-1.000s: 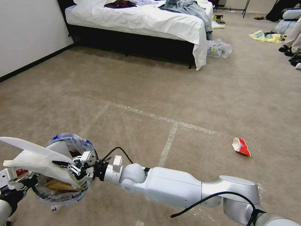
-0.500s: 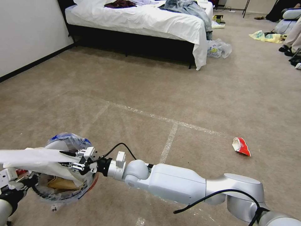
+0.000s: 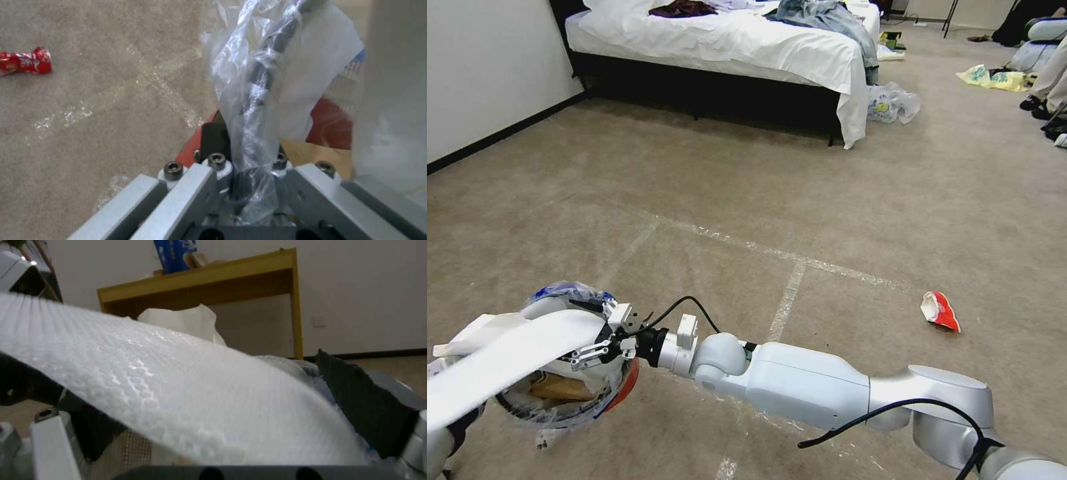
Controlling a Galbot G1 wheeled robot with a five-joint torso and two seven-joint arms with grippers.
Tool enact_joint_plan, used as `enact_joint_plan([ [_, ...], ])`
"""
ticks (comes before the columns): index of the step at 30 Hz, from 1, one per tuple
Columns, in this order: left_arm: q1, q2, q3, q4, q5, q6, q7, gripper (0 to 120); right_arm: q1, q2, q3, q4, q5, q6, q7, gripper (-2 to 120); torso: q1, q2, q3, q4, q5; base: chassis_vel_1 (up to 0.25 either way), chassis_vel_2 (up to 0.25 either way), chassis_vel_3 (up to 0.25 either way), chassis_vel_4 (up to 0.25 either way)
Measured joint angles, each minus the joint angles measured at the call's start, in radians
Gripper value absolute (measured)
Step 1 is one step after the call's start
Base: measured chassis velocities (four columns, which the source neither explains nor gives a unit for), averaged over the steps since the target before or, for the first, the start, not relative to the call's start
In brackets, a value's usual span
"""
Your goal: Pick up the trash bin and place the garbage on the floor into it.
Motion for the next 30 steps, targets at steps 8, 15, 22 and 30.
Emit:
enact_joint_plan([
  [8, -0.001, 0.0, 0.0, -0.001, 0.0, 0.0, -0.001, 1, 0.009, -0.003, 0.003, 0.001, 0.001, 0.002, 0.0, 96, 0.0, 0.0, 0.0, 0.0, 0.0, 0.0, 0.0, 0.0, 0.0],
  [15, 0.001, -0.001, 0.001, -0.004, 0.0, 0.0, -0.001, 1, 0.013, -0.003, 0.004, 0.002, 0.002, 0.004, 0.0, 88, 0.0, 0.0, 0.0, 0.0, 0.0, 0.0, 0.0, 0.0, 0.0],
  [22, 0.003, -0.003, 0.001, -0.006, 0.001, 0.0, -0.001, 1, 0.022, -0.007, 0.009, 0.005, 0.004, 0.004, 0.0, 79, 0.0, 0.0, 0.0, 0.0, 0.0, 0.0, 0.0, 0.0, 0.0],
  [30, 0.004, -0.003, 0.002, -0.008, 0.002, 0.0, -0.001, 1, 0.026, -0.008, 0.013, 0.006, 0.005, 0.004, 0.005, 65, 0.0, 0.0, 0.0, 0.0, 0.0, 0.0, 0.0, 0.0, 0.0],
])
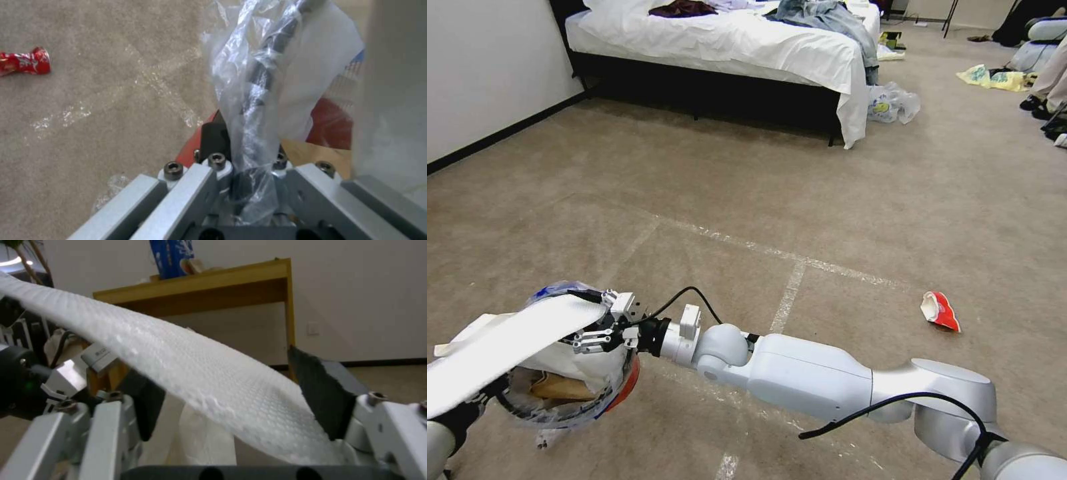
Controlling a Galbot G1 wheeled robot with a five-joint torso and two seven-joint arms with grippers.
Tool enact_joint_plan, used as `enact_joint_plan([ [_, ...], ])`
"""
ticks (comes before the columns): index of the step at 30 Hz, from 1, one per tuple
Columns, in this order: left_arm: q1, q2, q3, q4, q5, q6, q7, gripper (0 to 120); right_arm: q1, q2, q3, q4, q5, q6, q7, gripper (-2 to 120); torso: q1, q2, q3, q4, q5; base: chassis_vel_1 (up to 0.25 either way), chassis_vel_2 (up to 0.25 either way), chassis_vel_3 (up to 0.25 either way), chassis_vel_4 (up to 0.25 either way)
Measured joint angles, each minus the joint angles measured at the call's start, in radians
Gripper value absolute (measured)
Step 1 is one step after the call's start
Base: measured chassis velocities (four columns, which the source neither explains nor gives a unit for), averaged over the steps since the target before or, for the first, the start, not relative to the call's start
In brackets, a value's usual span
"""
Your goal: Pick up the trash bin and place the garbage on the floor into it.
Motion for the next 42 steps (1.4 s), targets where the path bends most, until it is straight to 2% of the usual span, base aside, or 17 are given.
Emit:
enact_joint_plan([
  [2, 0.0, 0.001, 0.0, 0.0, 0.0, 0.0, 0.0, 1, 0.0, -0.001, 0.001, -0.001, 0.0, 0.0, 0.001, 56, 0.0, 0.0, 0.0, 0.0, 0.0, 0.0, 0.0, 0.0, 0.0],
  [3, 0.0, 0.001, 0.0, 0.0, 0.0, 0.0, 0.0, 1, 0.0, -0.001, 0.001, -0.001, 0.0, 0.0, 0.001, 56, 0.0, 0.0, 0.0, 0.0, 0.0, 0.0, 0.0, 0.0, 0.0],
  [5, 0.0, 0.001, 0.0, 0.0, 0.0, 0.0, 0.0, 1, 0.0, -0.002, 0.002, -0.001, 0.001, 0.0, 0.001, 44, 0.0, 0.0, 0.0, 0.0, 0.0, 0.0, 0.0, 0.0, 0.0],
  [6, 0.0, 0.001, 0.0, 0.0, 0.0, 0.0, 0.0, 1, 0.0, -0.002, 0.002, -0.001, 0.001, 0.0, 0.001, 44, 0.0, 0.0, 0.0, 0.0, 0.0, 0.0, 0.0, 0.0, 0.0],
  [8, -0.002, 0.001, 0.001, 0.0, 0.0, 0.0, 0.0, 1, 0.0, -0.003, 0.002, -0.001, 0.001, 0.0, 0.001, 32, 0.0, 0.0, 0.0, 0.0, 0.0, 0.0, 0.0, 0.0, 0.0],
  [9, -0.002, 0.001, 0.001, 0.0, 0.0, 0.0, 0.0, 1, 0.0, -0.003, 0.002, -0.001, 0.001, 0.0, 0.001, 32, 0.0, 0.0, 0.0, 0.0, 0.0, 0.0, 0.0, 0.0, 0.0],
  [11, -0.002, 0.001, 0.002, 0.0, 0.001, 0.0, -0.001, 1, -0.001, -0.005, 0.002, -0.002, 0.001, 0.0, 0.002, 22, 0.0, 0.0, 0.0, 0.0, 0.0, 0.0, 0.0, 0.0, 0.0],
  [12, -0.002, 0.001, 0.002, 0.0, 0.001, 0.0, -0.001, 1, -0.001, -0.005, 0.002, -0.002, 0.001, 0.0, 0.002, 22, 0.0, 0.0, 0.0, 0.0, 0.0, 0.0, 0.0, 0.0, 0.0],
  [14, -0.002, 0.002, 0.002, 0.0, 0.001, 0.0, -0.001, 1, -0.005, -0.007, 0.002, -0.005, 0.001, 0.0, 0.002, 12, 0.0, 0.0, 0.0, 0.0, 0.0, 0.0, 0.0, 0.0, 0.0],
  [15, -0.002, 0.002, 0.002, 0.0, 0.001, 0.0, -0.001, 1, -0.005, -0.007, 0.002, -0.005, 0.001, 0.0, 0.002, 12, 0.0, 0.0, 0.0, 0.0, 0.0, 0.0, 0.0, 0.0, 0.0],
  [17, -0.002, 0.005, 0.0, 0.0, -0.001, 0.0, -0.001, 1, -0.017, -0.01, 0.002, -0.013, 0.0, 0.0, 0.002, 1, 0.0, 0.0, 0.0, 0.0, 0.0, 0.0, 0.0, 0.0, 0.0],
  [31, -0.001, 0.002, 0.0, 0.0, -0.002, 0.0, -0.003, 1, -0.05, -0.002, -0.02, -0.068, -0.008, 0.0, 0.006, 0, 0.0, 0.0, 0.0, 0.0, 0.0, 0.0, 0.0, 0.0, 0.0],
  [42, -0.003, -0.001, 0.002, 0.0, 0.002, 0.0, -0.002, 1, -0.005, 0.013, -0.087, -0.027, -0.005, -0.027, 0.045, 0, 0.0, 0.0, 0.0, 0.0, -0.0001, 0.0, 0.0, 0.0, 0.0],
])
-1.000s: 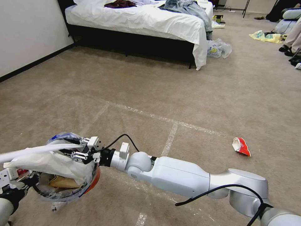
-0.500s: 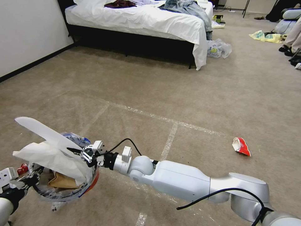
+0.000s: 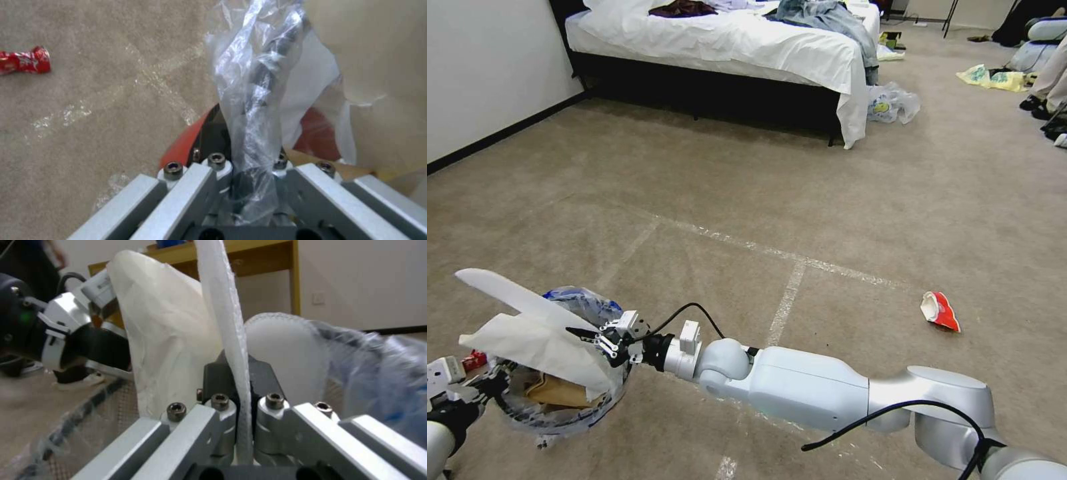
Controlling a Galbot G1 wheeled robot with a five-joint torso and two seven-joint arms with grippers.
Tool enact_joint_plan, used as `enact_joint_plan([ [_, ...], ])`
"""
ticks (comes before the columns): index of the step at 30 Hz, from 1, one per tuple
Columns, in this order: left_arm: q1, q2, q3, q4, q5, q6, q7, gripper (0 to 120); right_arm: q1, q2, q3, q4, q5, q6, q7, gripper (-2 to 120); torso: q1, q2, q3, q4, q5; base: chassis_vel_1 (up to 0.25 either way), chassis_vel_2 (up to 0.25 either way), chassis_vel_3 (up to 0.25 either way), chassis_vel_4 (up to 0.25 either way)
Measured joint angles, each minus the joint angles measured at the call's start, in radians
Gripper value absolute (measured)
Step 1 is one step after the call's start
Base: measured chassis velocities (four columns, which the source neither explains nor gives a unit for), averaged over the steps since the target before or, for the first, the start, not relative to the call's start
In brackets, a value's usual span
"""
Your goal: Pick up the trash bin and place the garbage on the floor into it.
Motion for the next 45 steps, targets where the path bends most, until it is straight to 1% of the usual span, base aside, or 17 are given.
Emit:
enact_joint_plan([
  [13, 0.0, -0.004, 0.0, 0.002, 0.002, 0.0, 0.003, 1, 0.017, 0.005, -0.023, 0.037, 0.0, -0.023, 0.036, 2, 0.0, 0.0, 0.0, 0.0, -0.0001, 0.0, 0.0, 0.0, 0.0],
  [15, 0.0, -0.004, 0.0, 0.002, 0.003, 0.0, 0.003, 1, 0.02, -0.003, -0.023, 0.044, 0.0, -0.025, 0.039, 14, 0.0, 0.0, 0.0, 0.0, 0.0, 0.0, 0.0, 0.0, 0.0],
  [18, 0.0, -0.004, 0.0, 0.002, 0.003, 0.0, 0.003, 1, 0.023, -0.01, -0.02, 0.049, 0.0, -0.026, 0.04, 20, 0.0, 0.0, 0.0, 0.0, 0.0, 0.0, 0.0, 0.0, 0.0],
  [19, 0.001, -0.004, 0.0, 0.002, 0.003, 0.0, 0.003, 1, 0.024, -0.013, -0.018, 0.052, -0.001, -0.027, 0.041, 30, 0.0, 0.0, 0.0, -0.0001, 0.0, 0.0, 0.0, 0.0, 0.0],
  [20, 0.001, -0.004, 0.0, 0.002, 0.003, 0.0, 0.003, 1, 0.024, -0.013, -0.018, 0.052, -0.001, -0.027, 0.041, 30, 0.0, 0.0, 0.0, -0.0001, 0.0, 0.0, 0.0, 0.0, 0.0],
  [22, 0.003, -0.003, -0.001, 0.001, 0.003, 0.0, 0.003, 1, 0.027, -0.021, -0.011, 0.058, -0.001, -0.027, 0.041, 39, 0.0, 0.0, 0.0, 0.0, 0.0001, 0.0, 0.0, 0.0, 0.0],
  [23, 0.003, -0.003, -0.001, 0.001, 0.003, 0.0, 0.003, 1, 0.027, -0.021, -0.011, 0.058, -0.001, -0.027, 0.041, 39, 0.0, 0.0, 0.0, 0.0, 0.0001, 0.0, 0.0, 0.0, 0.0],
  [25, 0.004, -0.003, -0.001, -0.002, 0.003, 0.0, 0.003, 1, 0.031, -0.029, -0.003, 0.062, -0.001, -0.028, 0.041, 53, 0.0, 0.0, 0.0, 0.0, 0.0001, 0.0, 0.0, 0.0, 0.0],
  [26, 0.004, -0.003, -0.001, -0.002, 0.003, 0.0, 0.003, 1, 0.031, -0.029, -0.003, 0.062, -0.001, -0.028, 0.041, 53, 0.0, 0.0, 0.0, 0.0, 0.0001, 0.0, 0.0, 0.0, 0.0],
  [28, 0.006, -0.003, -0.001, -0.004, 0.003, 0.0, 0.003, 1, 0.034, -0.035, 0.002, 0.067, -0.001, -0.035, 0.047, 61, 0.0, 0.0, 0.0, 0.0, 0.0001, 0.0, 0.0, 0.0, 0.0],
  [29, 0.006, -0.003, -0.001, -0.004, 0.003, 0.0, 0.003, 1, 0.034, -0.035, 0.002, 0.067, -0.001, -0.035, 0.047, 61, 0.0, 0.0, 0.0, 0.0, 0.0001, 0.0, 0.0, 0.0, 0.0],
  [30, 0.006, -0.003, -0.002, -0.006, 0.002, 0.0, 0.003, 1, 0.036, -0.038, 0.006, 0.068, 0.0, -0.038, 0.05, 68, 0.0, 0.0, 0.0, 0.0, 0.0001, 0.0, 0.0, 0.0, 0.0],
  [32, 0.005, -0.002, -0.003, -0.006, 0.002, 0.0, 0.003, 1, 0.038, -0.04, 0.006, 0.07, 0.0, -0.042, 0.055, 66, 0.0, 0.0, 0.0, 0.0, 0.0001, 0.0, 0.0, 0.0, 0.0],
  [34, 0.004, -0.001, -0.003, -0.006, 0.002, 0.0, 0.003, 1, 0.039, -0.042, 0.006, 0.077, 0.0, -0.05, 0.068, 57, 0.0, 0.0, 0.0, 0.0, 0.0001, 0.0, 0.0, 0.0, 0.0],
  [37, 0.004, -0.001, -0.003, -0.006, 0.002, 0.0, 0.003, 1, 0.04, -0.043, 0.006, 0.079, 0.0, -0.054, 0.073, 54, 0.0, 0.0, 0.0, 0.0, 0.0001, 0.0, 0.0, 0.0, 0.0],
  [38, 0.004, -0.002, -0.003, -0.006, 0.002, 0.0, 0.003, 1, 0.041, -0.044, 0.003, 0.079, 0.0, -0.056, 0.075, 51, 0.0, 0.0, 0.0, 0.0, 0.0001, 0.0, 0.0, 0.0, 0.0],
  [45, 0.002, -0.001, -0.003, -0.006, 0.002, 0.0, 0.002, 1, 0.048, -0.052, 0.002, 0.079, -0.001, -0.058, 0.076, 53, 0.0, 0.0, 0.0, 0.0, 0.0001, 0.0, 0.0, 0.0, 0.0],
])
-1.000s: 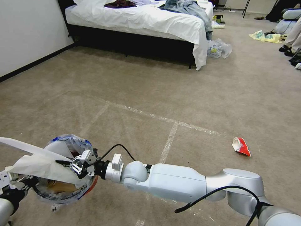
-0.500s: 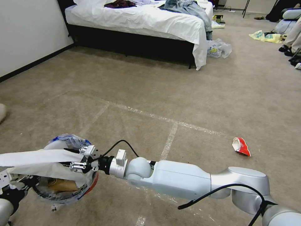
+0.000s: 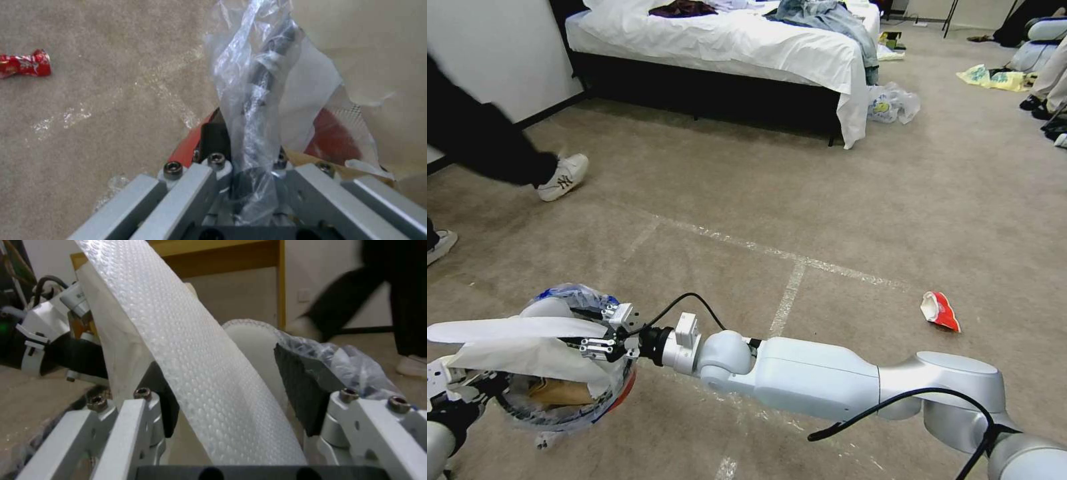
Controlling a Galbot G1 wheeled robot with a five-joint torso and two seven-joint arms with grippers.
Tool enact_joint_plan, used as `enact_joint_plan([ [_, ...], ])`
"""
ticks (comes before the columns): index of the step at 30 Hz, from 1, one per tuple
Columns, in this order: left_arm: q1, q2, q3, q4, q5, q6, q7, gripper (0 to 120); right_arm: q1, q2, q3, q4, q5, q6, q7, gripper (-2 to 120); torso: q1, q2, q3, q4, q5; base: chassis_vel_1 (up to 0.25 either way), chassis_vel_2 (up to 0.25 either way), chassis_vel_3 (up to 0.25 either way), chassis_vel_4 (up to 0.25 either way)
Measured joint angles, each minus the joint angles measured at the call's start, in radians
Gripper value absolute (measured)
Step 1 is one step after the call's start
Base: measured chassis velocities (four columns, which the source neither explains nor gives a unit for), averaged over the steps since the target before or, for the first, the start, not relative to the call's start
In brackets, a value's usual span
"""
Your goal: Pick up the trash bin and place the garbage on the floor into it.
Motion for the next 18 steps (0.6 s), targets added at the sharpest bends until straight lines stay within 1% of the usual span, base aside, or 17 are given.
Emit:
enact_joint_plan([
  [18, -0.001, 0.01, 0.001, 0.004, -0.004, 0.0, -0.004, 1, 0.01, -0.03, 0.003, 0.034, 0.014, -0.005, 0.006, 53, 0.0, 0.0, 0.0, -0.0001, 0.0, 0.0, 0.0, 0.0, 0.0],
])
